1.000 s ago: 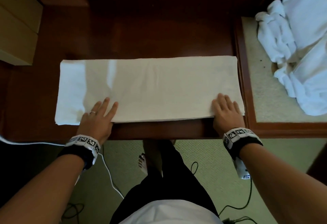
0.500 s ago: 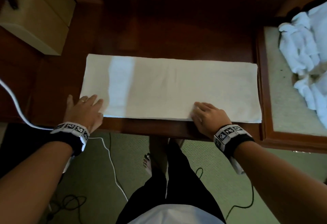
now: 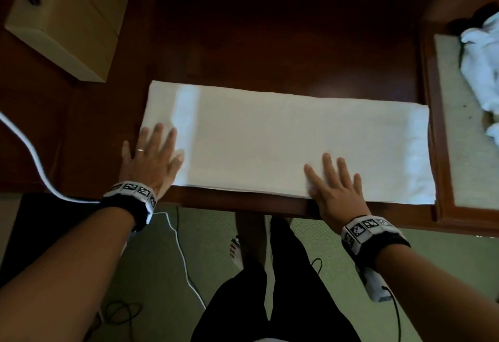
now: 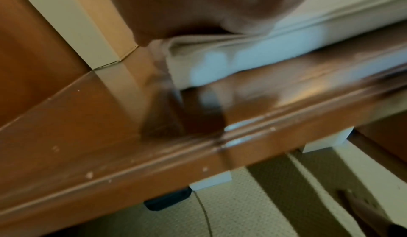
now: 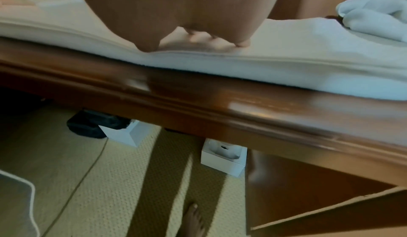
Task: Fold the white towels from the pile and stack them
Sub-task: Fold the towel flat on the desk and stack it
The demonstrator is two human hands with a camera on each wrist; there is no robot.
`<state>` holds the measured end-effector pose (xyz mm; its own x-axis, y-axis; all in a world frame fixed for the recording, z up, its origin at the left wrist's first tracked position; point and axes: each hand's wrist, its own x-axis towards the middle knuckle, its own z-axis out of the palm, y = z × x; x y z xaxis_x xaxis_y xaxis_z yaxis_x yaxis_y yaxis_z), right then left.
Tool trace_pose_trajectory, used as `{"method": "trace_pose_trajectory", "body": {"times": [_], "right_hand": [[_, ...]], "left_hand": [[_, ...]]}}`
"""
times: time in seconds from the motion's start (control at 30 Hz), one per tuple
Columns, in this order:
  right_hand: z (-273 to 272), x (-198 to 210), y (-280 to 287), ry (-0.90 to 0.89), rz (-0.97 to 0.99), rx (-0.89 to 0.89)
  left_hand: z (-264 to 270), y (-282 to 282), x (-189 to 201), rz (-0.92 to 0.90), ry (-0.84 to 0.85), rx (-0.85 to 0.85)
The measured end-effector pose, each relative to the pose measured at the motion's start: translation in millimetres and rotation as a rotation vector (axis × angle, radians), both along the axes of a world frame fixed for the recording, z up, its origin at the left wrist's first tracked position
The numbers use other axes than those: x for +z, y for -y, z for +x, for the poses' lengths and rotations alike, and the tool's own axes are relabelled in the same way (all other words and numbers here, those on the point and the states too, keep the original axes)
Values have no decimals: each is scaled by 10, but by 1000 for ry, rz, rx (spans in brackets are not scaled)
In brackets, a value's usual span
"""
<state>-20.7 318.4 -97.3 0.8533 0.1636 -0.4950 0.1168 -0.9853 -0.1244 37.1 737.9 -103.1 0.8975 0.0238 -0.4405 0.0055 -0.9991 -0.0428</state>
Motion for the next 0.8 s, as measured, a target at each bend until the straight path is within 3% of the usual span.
{"method": "trace_pose_trajectory", "body": {"times": [0.1,0.27,0.47,0.6,0.8], "right_hand": [[97,106,-213,76,62,-67],[379,154,-775,190,195,2],[610,-20,-1045,150,107,67],[551,-231,-383,125,26,34],[355,-101,1082,90,-90,-512]], "left_hand": [[153,190,42,-24,83,33],[303,752,-113,-87,48,-196],[236,646,-122,-77,-5,4],[193,682,-172,-72,-2,42],[189,953,-58,-70,25,117]]}}
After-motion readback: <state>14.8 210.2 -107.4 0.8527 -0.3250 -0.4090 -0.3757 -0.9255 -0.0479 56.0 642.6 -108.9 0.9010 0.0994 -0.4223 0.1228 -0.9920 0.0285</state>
